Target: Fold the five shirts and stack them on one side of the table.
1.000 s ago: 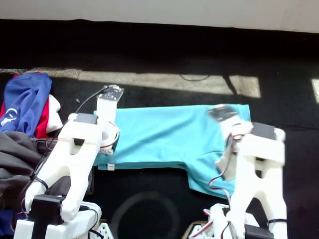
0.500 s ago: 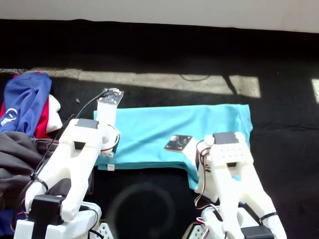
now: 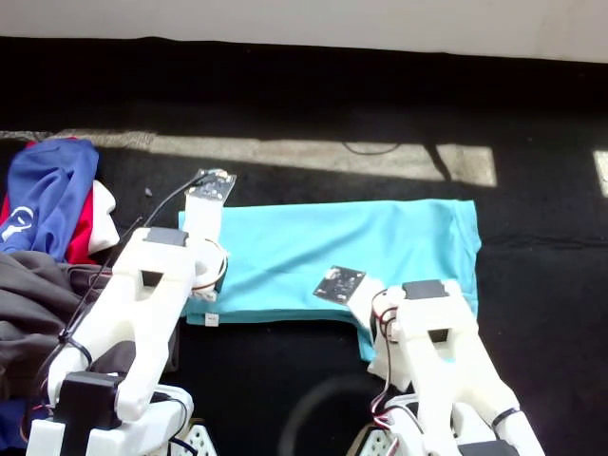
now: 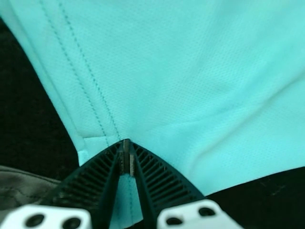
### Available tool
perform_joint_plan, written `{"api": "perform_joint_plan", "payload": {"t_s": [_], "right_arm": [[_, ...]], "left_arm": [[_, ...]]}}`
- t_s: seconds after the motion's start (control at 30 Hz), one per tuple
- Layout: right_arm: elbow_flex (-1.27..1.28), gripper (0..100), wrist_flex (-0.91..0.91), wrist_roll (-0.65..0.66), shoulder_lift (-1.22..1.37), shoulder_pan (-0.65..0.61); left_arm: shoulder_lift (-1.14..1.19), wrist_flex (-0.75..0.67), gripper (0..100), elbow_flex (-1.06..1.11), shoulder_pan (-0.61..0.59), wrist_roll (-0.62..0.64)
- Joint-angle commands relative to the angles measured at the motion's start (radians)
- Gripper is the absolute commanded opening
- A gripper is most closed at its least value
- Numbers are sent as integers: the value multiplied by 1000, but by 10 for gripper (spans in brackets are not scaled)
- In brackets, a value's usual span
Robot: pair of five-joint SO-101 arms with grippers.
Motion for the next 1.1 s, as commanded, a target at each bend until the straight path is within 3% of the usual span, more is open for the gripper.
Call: {"api": "perform_joint_plan", "payload": {"t_s": [0.0, 0.2, 0.6, 1.07], "right_arm": [[16, 2, -30, 14, -5, -4], [-21, 5, -4, 15, -15, 42], [-351, 5, 64, 17, -2, 131], [-262, 9, 79, 12, -4, 131]], "left_arm": [[-28, -57, 8, 38, 1, -2], [-28, -94, 8, 70, 1, -2], [-28, -120, 8, 88, 1, -2], [-28, -121, 8, 88, 1, -2]]}}
